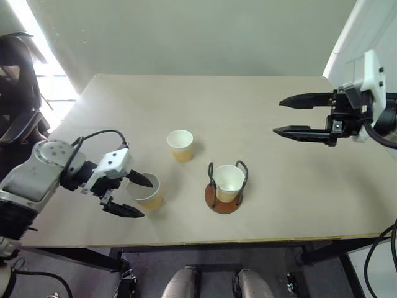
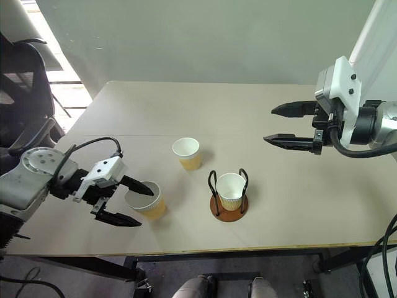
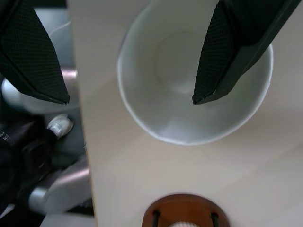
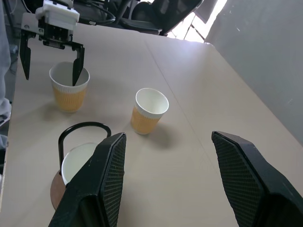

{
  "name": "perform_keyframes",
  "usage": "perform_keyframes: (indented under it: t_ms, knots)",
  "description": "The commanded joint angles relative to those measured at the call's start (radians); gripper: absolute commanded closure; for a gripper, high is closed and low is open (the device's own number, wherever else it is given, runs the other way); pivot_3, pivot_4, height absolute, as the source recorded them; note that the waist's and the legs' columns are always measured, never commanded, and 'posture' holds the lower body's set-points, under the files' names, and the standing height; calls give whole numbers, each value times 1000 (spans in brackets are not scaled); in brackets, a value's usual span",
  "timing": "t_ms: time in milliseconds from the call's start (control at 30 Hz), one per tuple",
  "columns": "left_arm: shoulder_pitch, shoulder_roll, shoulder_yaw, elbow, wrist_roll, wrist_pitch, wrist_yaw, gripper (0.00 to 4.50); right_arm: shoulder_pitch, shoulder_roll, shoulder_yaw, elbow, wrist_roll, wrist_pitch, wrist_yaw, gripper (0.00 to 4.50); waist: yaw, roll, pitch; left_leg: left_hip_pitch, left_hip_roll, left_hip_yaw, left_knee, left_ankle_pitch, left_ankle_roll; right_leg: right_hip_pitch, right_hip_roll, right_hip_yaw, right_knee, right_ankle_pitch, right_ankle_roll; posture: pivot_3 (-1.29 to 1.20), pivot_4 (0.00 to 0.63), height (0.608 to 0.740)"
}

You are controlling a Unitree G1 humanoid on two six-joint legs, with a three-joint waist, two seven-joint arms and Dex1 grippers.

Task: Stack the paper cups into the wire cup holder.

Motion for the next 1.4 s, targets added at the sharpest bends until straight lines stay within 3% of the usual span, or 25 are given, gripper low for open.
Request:
perform_keyframes:
  t_ms: [33, 567, 667, 967, 1067, 1233, 1400]
  knots:
    - [-11, 1, -10, -32, 41, -52, -45, 0, 0, -19, -52, -39, 23, 9, -24, 1574, 0, 0, 0, 0, 0, 0, 0, 0, 0, 0, 0, 0, 0, 0, 0, 0, 150, 740]
    - [5, -123, -52, 8, 268, -281, -42, 0, 11, -26, -49, -60, 41, 21, -57, 1574, 1, 0, 0, 0, 0, 0, 1, 3, 3, 1, 0, 0, 0, 2, 4, 0, 150, 740]
    - [6, -126, -47, 18, 287, -294, -41, 582, 10, -27, -48, -60, 41, 21, -59, 1544, 2, 0, 0, 1, 0, 1, 1, 3, 3, 2, 0, 1, 0, 3, 4, 0, 150, 740]
    - [-9, -112, -42, 28, 275, -294, -45, 3702, 8, -31, -43, -55, 37, 14, -58, 1544, 1, 0, 0, 1, 0, 1, 1, 3, 3, 2, 0, 1, 0, 3, 4, 0, 150, 740]
    - [-67, -90, -68, 62, 257, -305, -45, 4455, 4, -32, -39, -46, 31, 9, -55, 1544, 1, 0, 0, 0, 0, 1, 1, 3, 3, 1, 0, 1, 0, 3, 4, 0, 150, 740]
    - [-287, -62, -184, 150, 130, -305, -45, 4484, 7, -35, -39, -46, 31, 6, -54, 1544, 8, 0, 0, -1, 0, 0, 2, 3, 4, 1, 0, 0, 0, 4, 5, 0, 150, 740]
    - [-555, -102, -333, 232, -40, -285, -45, 4484, 61, -56, -85, -93, 62, 24, -46, 1544, 13, 0, 0, -4, -1, 0, 3, 3, 5, 2, -1, -1, -5, 7, 8, 0, 150, 740]
